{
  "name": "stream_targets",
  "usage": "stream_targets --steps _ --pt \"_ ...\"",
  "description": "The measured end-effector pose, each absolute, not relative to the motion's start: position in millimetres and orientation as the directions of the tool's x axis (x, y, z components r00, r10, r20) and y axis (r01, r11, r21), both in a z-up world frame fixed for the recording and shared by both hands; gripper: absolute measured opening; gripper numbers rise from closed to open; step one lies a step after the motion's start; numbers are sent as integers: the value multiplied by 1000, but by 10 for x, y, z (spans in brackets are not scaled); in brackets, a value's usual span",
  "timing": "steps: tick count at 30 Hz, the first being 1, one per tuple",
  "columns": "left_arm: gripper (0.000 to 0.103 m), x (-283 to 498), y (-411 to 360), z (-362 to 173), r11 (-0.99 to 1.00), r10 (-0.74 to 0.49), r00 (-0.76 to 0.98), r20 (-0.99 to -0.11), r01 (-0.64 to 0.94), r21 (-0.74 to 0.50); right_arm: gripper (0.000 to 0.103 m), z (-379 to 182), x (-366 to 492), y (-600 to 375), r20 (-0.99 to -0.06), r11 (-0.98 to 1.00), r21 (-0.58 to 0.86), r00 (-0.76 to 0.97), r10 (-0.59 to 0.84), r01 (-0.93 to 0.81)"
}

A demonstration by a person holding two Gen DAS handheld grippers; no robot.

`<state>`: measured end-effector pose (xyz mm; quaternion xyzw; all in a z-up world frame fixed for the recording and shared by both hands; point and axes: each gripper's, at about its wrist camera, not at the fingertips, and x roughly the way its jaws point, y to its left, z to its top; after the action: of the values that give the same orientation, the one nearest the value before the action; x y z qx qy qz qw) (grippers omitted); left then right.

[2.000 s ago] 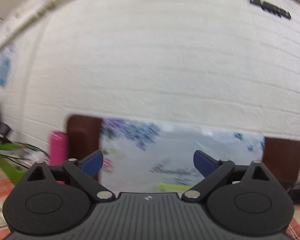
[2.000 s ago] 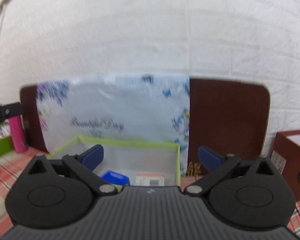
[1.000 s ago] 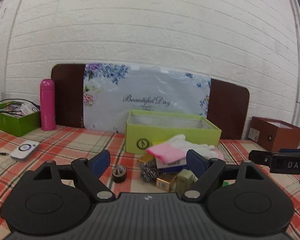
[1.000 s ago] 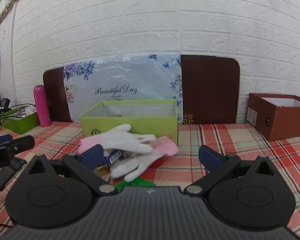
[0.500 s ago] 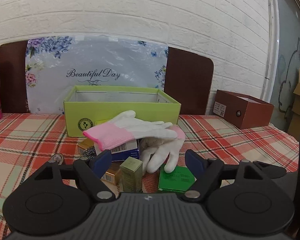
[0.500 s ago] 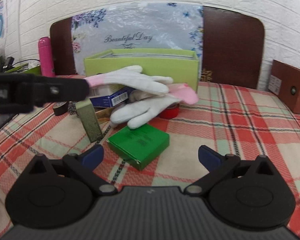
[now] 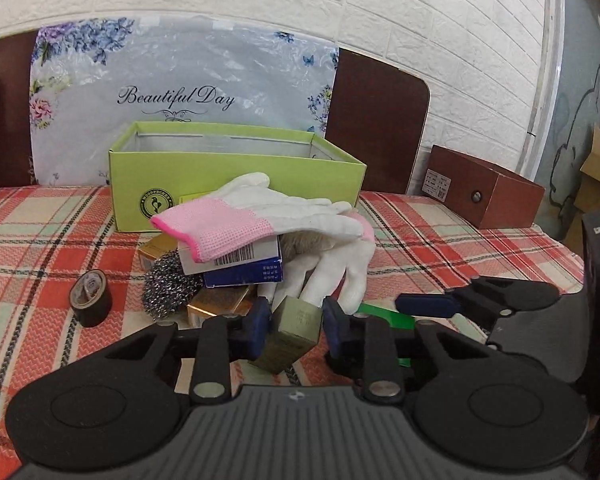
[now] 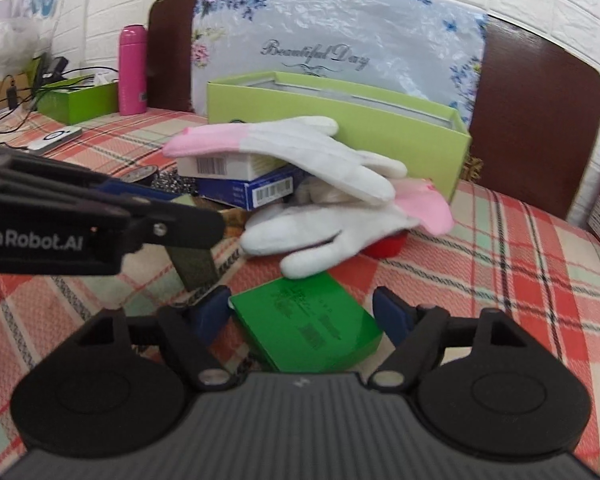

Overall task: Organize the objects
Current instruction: 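Grasp the olive small box with the left gripper while the right grasps the green box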

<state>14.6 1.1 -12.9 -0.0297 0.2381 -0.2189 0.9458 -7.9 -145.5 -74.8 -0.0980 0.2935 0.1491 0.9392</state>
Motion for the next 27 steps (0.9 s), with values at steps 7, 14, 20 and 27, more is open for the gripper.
stream_targets --steps 7,14,20,27 --pt "59 -177 47 -218 934 -347 826 -444 348 -82 88 -620 -437 -1582 -652 969 46 728 213 -243" --pt "64 -56 35 -315 945 -314 811 -494 315 -84 90 -660 -578 -1650 -627 950 -57 752 204 -306" --pt "37 11 8 -401 947 -301 778 -552 311 -79 91 -707 -569 -1678 -628 947 -43 746 222 -317" --pt "30 42 -19 -403 954 -271 776 -569 293 -55 83 -774 -500 -1648 -638 950 -18 735 228 -310"
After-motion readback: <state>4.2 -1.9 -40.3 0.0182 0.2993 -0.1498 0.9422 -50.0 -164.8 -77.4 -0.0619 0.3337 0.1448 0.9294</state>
